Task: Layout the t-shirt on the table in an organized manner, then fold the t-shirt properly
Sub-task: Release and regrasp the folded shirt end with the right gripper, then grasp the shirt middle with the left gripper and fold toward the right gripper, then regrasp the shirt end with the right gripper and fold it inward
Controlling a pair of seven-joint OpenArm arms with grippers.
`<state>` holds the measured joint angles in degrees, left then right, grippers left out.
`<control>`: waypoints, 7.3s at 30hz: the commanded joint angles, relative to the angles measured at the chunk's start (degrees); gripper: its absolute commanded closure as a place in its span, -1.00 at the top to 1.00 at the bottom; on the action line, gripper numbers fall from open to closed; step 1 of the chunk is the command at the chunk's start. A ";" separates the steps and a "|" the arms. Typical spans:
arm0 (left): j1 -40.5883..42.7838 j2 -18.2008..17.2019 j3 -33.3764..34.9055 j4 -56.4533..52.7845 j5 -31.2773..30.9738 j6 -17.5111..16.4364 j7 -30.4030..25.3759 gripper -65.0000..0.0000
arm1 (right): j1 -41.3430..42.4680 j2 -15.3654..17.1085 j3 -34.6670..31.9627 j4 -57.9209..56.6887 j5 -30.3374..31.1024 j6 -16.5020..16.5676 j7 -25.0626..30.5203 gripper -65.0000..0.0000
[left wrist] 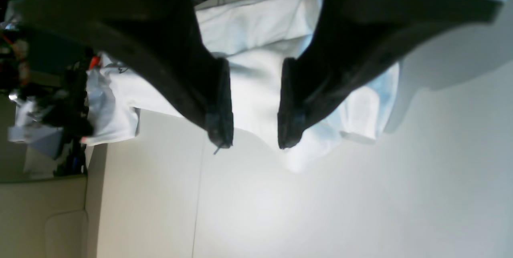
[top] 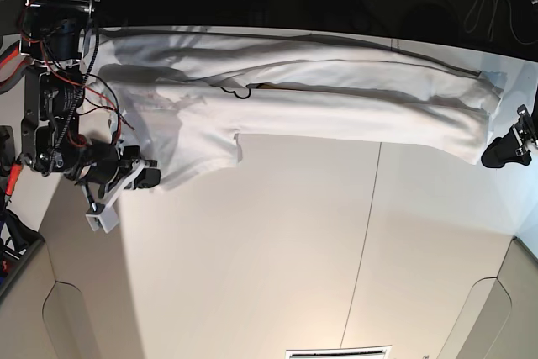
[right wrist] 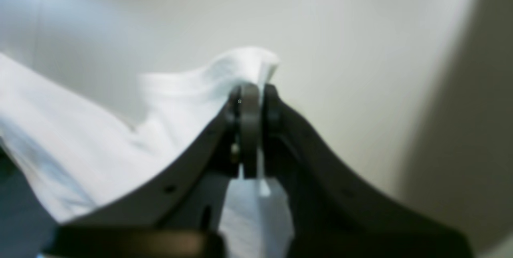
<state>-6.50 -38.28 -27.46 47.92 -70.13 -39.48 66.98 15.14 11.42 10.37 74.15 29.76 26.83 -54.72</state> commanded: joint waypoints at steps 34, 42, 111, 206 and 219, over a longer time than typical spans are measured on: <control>-0.76 -1.55 -0.42 0.87 -1.46 -0.52 -1.18 -0.29 | -30.91 -2.10 0.00 33.88 17.42 4.55 -8.76 -0.65; -0.76 -1.57 -1.01 0.87 -2.58 -0.52 -3.41 -0.29 | -30.73 -2.10 0.00 35.50 22.73 5.64 -8.72 -0.03; 19.82 29.75 6.51 39.36 -14.87 -0.52 9.20 -1.00 | -22.45 -3.85 -12.37 18.14 5.42 5.92 2.03 -0.03; 16.96 32.57 24.46 40.94 31.65 -0.52 -16.87 -1.00 | -19.61 8.57 24.48 1.53 26.40 7.04 -11.82 0.21; 16.98 32.57 24.46 40.94 31.63 -0.52 -16.85 -1.00 | -19.65 8.02 22.75 -2.71 21.53 6.97 -11.19 0.21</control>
<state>10.92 -5.56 -2.96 88.14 -37.28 -39.44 50.98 -4.91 18.79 33.01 71.00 51.48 33.43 -66.06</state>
